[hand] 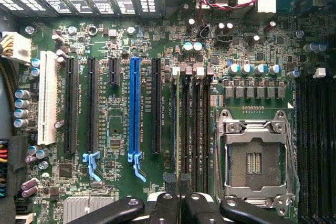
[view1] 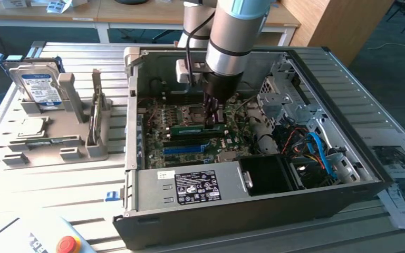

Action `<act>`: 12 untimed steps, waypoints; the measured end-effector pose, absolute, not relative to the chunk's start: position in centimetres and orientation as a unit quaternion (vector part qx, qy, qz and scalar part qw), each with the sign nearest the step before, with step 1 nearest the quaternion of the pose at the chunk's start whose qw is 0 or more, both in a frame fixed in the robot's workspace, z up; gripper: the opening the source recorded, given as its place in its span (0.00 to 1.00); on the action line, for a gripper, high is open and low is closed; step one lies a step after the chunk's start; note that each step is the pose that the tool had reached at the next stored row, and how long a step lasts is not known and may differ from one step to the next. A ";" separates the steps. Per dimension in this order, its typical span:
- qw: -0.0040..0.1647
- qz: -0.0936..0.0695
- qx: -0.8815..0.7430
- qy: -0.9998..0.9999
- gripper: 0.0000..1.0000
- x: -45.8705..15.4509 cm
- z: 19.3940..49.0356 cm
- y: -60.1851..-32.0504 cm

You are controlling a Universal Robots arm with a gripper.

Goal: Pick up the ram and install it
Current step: 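Insert the ram into the slot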

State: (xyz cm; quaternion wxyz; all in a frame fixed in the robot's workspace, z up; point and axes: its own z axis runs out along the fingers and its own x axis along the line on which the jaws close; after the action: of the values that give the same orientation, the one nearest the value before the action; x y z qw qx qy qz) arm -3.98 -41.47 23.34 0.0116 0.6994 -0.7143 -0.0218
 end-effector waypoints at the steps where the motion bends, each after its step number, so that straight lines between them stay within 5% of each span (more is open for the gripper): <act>1: 0.012 -0.022 0.699 -0.714 0.12 -3.9 23.3 -41.5; 12: 0.012 -0.022 0.699 -0.714 0.12 -3.8 23.1 -41.5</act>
State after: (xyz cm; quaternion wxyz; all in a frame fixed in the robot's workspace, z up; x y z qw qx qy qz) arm -3.79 -41.47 23.10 0.0116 0.6995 -0.7142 -0.0217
